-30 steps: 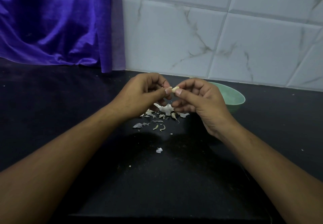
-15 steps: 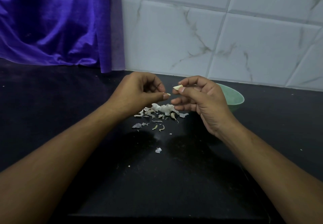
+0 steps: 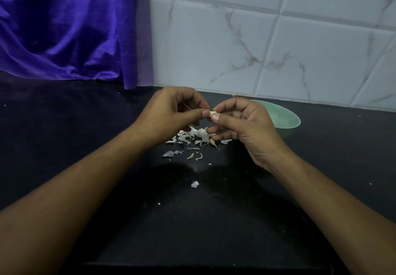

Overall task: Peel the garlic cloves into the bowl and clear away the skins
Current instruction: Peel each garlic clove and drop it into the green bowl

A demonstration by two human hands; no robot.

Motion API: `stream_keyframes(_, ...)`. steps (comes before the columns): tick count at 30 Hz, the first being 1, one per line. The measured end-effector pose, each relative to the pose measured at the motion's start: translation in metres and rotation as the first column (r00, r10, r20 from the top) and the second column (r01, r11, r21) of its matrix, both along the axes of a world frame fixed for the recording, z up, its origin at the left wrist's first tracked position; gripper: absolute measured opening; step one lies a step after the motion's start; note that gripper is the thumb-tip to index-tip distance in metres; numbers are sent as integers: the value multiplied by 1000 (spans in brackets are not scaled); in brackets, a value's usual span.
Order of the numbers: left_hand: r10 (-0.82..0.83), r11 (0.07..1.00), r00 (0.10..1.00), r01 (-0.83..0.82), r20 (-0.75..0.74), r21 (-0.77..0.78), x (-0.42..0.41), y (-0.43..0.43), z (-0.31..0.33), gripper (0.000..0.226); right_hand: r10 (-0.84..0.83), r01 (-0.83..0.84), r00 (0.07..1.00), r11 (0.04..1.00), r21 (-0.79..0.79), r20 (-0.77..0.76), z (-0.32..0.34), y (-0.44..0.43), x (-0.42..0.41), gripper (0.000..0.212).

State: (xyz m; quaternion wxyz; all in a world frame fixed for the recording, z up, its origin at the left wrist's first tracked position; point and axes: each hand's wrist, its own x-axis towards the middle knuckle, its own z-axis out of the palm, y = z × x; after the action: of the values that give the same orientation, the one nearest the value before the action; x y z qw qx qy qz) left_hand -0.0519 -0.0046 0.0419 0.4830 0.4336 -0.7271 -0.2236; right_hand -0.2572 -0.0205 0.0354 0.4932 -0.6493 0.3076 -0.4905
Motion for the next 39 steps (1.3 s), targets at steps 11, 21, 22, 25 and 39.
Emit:
stream_keyframes(11, -17, 999, 1000, 17, 18, 30, 2, -1, 0, 15, 20, -20, 1000, 1000, 5, 6, 0, 1, -1, 11)
stream_keyframes(21, -64, 997, 993, 60, 104, 43, 5, -4, -4, 9, 12, -12, 1000, 1000, 0, 0, -2, 0, -2, 12)
stream_keyframes(22, -69, 997, 992, 64, 105, 46, 5, -4, -4, 9, 10, -10, 1000, 1000, 5, 5, -3, 0, -2, 12)
stream_keyframes(25, -78, 996, 990, 73, 114, 45, 3, -3, -3, 9, 16, -16, 1000, 1000, 17, 25, -4, 1, -1, 11)
stream_keyframes(39, -113, 993, 980, 117, 163, -12, 1, -1, -4, 4, 67, -95, 981, 984, 150, 181, 2, -1, 2, 26)
